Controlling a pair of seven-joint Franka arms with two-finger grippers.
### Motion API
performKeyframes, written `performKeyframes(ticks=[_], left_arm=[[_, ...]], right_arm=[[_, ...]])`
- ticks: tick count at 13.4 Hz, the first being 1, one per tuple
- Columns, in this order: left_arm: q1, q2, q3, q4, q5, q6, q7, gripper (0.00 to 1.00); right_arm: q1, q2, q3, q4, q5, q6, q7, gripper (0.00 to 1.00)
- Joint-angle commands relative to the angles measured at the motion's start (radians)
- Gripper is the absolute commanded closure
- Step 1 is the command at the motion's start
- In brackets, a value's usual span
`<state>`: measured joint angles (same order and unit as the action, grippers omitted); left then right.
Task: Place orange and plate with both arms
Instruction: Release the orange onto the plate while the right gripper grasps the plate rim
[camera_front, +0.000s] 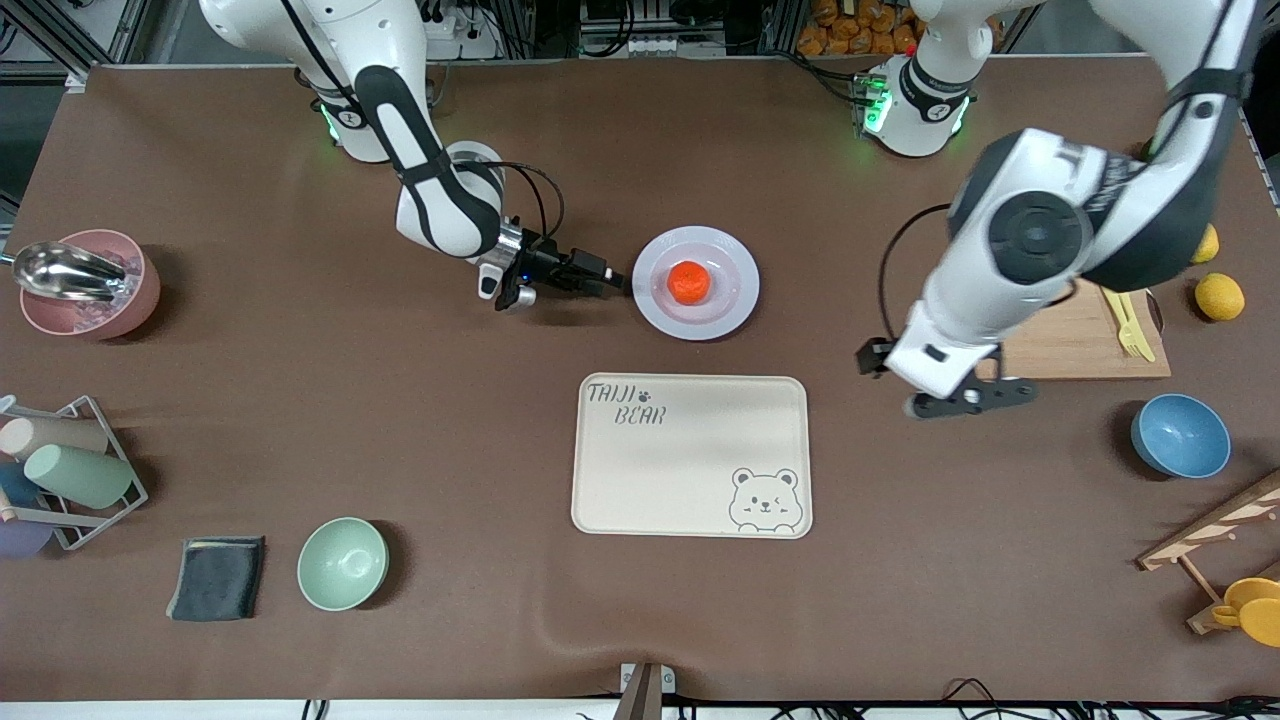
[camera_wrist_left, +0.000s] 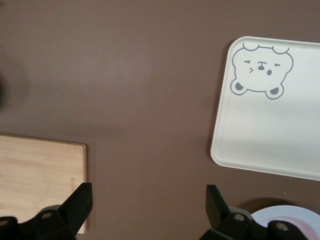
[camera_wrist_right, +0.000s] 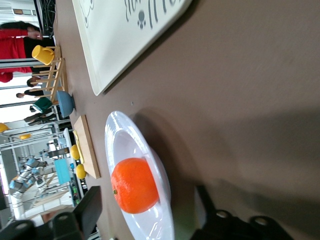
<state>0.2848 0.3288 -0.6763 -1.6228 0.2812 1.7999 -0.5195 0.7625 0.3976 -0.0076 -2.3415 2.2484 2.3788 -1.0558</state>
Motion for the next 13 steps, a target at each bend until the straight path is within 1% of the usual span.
performKeyframes(ticks=[1, 2, 3, 4, 5, 6, 7, 10, 11, 12, 13], left_arm=[[-0.06, -0.085, 0.14, -0.005, -0.069, -0.054, 0.146, 0.0], [-0.176, -0.138, 0.294, -0.014, -0.13, -0.056, 0.209, 0.0], [-0.27, -0.184, 0.433, -0.025, -0.186, -0.062, 0.279, 0.0], [-0.315, -0.221, 0.513, -0.038, -0.213, -0.08, 0.335, 0.0], [-0.325, -0.256, 0.55, -0.045, -0.221, -0.1, 0.372, 0.0], [-0.325, -0.287, 0.569, -0.043, -0.234, -0.134, 0.387, 0.0], [-0.331, -0.318, 0.593, -0.04, -0.246, -0.164, 0.395, 0.0], [-0.381, -0.379, 0.69, -0.032, -0.277, -0.212, 0.43, 0.0], [-0.383, -0.387, 0.704, -0.02, -0.277, -0.221, 0.472, 0.0], [-0.383, -0.386, 0.707, 0.012, -0.274, -0.247, 0.492, 0.0], [-0.383, -0.378, 0.707, 0.042, -0.264, -0.293, 0.495, 0.0]], right_arm=[[0.034, 0.041, -0.009, 0.019, 0.075, -0.012, -0.059, 0.24], [0.046, 0.064, -0.009, 0.028, 0.106, -0.029, -0.09, 0.25], [0.047, 0.084, -0.009, 0.037, 0.137, -0.045, -0.111, 0.26], [0.052, 0.09, -0.009, 0.044, 0.144, -0.046, -0.115, 0.29], [0.057, 0.092, -0.009, 0.044, 0.152, -0.047, -0.113, 0.35], [0.063, 0.092, -0.009, 0.044, 0.17, -0.047, -0.115, 0.36], [0.076, 0.092, -0.009, 0.045, 0.183, -0.046, -0.115, 0.41], [0.096, 0.11, -0.009, 0.067, 0.207, -0.046, -0.116, 0.48], [0.098, 0.115, -0.009, 0.068, 0.212, -0.046, -0.119, 0.55], [0.103, 0.116, -0.009, 0.07, 0.212, -0.046, -0.119, 0.63], [0.103, 0.116, -0.009, 0.07, 0.214, -0.046, -0.119, 0.7]])
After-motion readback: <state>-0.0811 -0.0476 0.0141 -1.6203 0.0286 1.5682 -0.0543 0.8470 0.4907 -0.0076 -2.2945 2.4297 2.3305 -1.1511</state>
